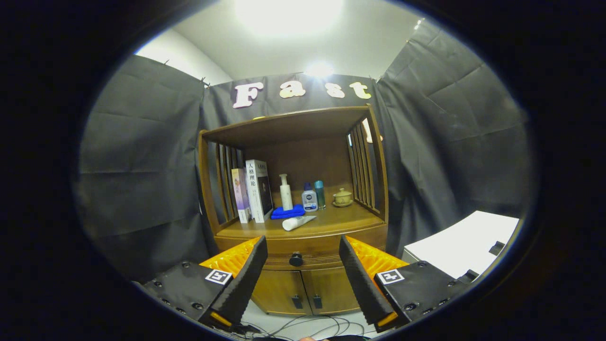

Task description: Pull open the drawer, take out the items inside it, and place them on the countertop above the cabinet.

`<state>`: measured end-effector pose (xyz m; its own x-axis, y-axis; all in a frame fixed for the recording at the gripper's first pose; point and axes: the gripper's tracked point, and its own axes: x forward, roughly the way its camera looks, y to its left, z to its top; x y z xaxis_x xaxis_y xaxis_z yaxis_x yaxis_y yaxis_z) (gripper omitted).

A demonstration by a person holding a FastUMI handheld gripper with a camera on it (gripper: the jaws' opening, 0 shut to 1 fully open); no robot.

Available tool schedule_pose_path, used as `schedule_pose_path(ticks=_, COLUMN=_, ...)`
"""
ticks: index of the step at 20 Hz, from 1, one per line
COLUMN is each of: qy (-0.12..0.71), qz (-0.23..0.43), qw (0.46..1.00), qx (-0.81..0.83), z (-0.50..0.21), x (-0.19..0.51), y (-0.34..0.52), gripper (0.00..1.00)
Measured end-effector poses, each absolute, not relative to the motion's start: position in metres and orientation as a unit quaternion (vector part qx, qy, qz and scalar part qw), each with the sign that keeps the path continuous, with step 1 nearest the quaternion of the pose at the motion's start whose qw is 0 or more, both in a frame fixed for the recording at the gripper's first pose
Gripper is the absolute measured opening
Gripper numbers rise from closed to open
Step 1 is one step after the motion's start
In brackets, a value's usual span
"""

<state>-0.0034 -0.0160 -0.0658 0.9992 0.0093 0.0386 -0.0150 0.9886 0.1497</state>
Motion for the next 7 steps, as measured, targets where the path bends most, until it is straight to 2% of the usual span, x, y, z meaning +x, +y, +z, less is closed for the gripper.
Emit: schedule_pose_path(ticks=7, qy=-0.021, qz=0.021, qw=0.997, qx=0.071, z=-0.0753, x=-0.0075, y=-0.0164, gripper=0.96)
